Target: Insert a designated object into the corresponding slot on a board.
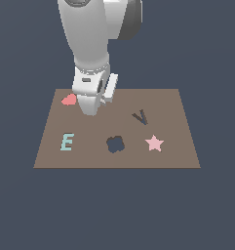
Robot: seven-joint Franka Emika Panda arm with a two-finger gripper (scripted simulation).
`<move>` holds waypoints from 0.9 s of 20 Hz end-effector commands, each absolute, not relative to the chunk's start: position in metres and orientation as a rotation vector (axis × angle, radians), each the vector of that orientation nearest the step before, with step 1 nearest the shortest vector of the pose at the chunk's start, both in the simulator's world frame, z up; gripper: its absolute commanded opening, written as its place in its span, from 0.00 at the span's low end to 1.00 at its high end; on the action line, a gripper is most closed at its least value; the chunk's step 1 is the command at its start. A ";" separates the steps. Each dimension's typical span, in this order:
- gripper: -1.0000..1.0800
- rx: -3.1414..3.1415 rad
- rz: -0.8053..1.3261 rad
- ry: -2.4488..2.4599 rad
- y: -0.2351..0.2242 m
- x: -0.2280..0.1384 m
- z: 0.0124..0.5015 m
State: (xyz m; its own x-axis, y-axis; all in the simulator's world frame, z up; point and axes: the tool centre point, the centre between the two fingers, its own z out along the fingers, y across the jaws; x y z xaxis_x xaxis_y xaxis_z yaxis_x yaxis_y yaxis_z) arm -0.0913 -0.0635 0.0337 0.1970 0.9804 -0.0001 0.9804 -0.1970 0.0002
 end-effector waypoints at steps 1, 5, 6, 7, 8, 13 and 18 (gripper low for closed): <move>0.00 2.431 0.000 1.990 -0.064 -0.091 0.034; 0.00 2.418 0.000 2.005 -0.064 -0.090 0.034; 0.00 2.411 0.000 2.014 -0.064 -0.090 0.034; 0.00 2.403 0.000 2.024 -0.064 -0.089 0.034; 0.00 2.392 0.000 2.036 -0.064 -0.088 0.034; 0.00 2.315 0.000 2.123 -0.064 -0.081 0.034; 0.00 2.190 0.000 2.252 -0.063 -0.070 0.035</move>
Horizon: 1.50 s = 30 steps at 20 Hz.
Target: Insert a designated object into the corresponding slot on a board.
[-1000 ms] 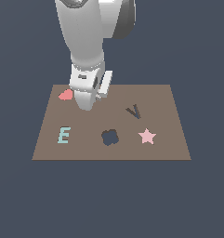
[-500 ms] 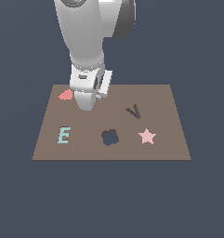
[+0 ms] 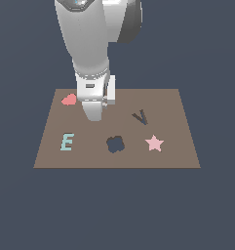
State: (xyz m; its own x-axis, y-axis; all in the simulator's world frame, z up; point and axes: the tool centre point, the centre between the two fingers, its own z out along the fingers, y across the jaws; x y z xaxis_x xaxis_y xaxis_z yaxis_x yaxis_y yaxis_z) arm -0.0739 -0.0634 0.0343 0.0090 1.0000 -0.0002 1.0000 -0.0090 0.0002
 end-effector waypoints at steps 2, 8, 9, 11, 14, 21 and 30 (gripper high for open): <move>0.00 2.124 0.000 2.314 -0.062 -0.065 0.035; 0.00 1.864 0.001 2.527 -0.056 -0.046 0.036; 0.00 1.811 0.001 2.566 -0.054 -0.043 0.036; 0.00 1.694 0.001 2.644 -0.050 -0.036 0.036; 0.00 1.507 0.001 2.754 -0.042 -0.025 0.036; 0.00 1.036 0.001 2.963 -0.019 -0.005 0.038; 0.00 0.373 0.001 3.117 0.020 0.007 0.039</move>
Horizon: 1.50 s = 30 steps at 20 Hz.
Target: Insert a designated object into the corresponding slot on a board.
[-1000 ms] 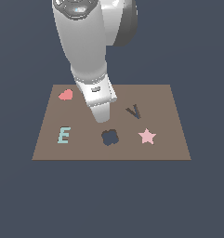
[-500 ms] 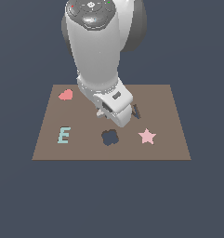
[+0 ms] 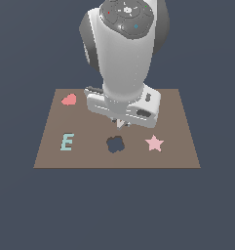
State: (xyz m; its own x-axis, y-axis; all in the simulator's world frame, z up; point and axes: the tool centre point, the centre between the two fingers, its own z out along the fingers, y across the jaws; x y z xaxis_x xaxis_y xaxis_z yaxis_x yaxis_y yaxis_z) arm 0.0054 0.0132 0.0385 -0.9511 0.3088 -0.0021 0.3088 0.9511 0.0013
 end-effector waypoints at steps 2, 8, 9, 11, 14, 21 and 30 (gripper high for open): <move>0.00 0.220 0.001 3.131 0.030 0.007 0.039; 0.00 -0.183 0.001 3.134 0.054 0.003 0.040; 0.00 -0.241 0.001 3.130 0.057 0.002 0.040; 0.00 -0.347 0.001 3.120 0.063 -0.001 0.040; 0.00 -0.486 0.001 3.102 0.071 -0.005 0.040; 0.00 -0.709 0.001 3.059 0.083 -0.013 0.040; 0.00 -0.788 0.001 3.041 0.086 -0.017 0.040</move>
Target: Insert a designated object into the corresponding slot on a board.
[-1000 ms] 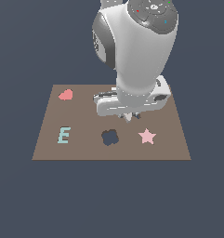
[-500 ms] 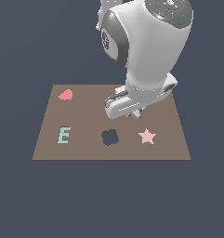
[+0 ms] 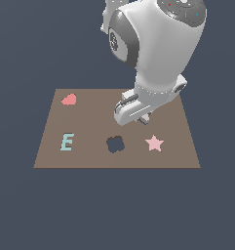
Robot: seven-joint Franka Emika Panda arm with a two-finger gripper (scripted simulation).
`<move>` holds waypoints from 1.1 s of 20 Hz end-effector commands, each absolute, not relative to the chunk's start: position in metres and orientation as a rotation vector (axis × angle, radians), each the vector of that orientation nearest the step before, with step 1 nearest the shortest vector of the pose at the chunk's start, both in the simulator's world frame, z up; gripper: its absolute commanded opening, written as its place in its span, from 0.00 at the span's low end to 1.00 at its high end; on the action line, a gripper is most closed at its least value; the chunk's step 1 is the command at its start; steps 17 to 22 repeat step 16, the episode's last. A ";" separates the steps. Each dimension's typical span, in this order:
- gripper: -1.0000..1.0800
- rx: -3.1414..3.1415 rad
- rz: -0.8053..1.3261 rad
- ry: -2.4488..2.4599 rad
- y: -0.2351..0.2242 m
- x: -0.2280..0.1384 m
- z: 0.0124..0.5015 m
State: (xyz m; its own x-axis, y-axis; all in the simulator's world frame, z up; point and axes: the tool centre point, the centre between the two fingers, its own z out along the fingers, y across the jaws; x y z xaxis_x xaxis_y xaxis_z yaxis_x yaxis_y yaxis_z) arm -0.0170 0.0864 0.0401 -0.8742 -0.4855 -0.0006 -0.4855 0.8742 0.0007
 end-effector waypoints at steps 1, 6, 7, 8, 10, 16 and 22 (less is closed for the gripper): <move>0.00 -0.788 0.001 3.041 0.086 -0.017 0.040; 0.00 -0.796 -0.002 3.040 0.086 -0.017 0.030; 0.96 -0.796 -0.002 3.040 0.086 -0.017 0.030; 0.96 -0.796 -0.002 3.040 0.086 -0.017 0.030; 0.96 -0.796 -0.002 3.040 0.086 -0.017 0.030; 0.96 -0.796 -0.002 3.040 0.086 -0.017 0.030; 0.96 -0.796 -0.002 3.040 0.086 -0.017 0.030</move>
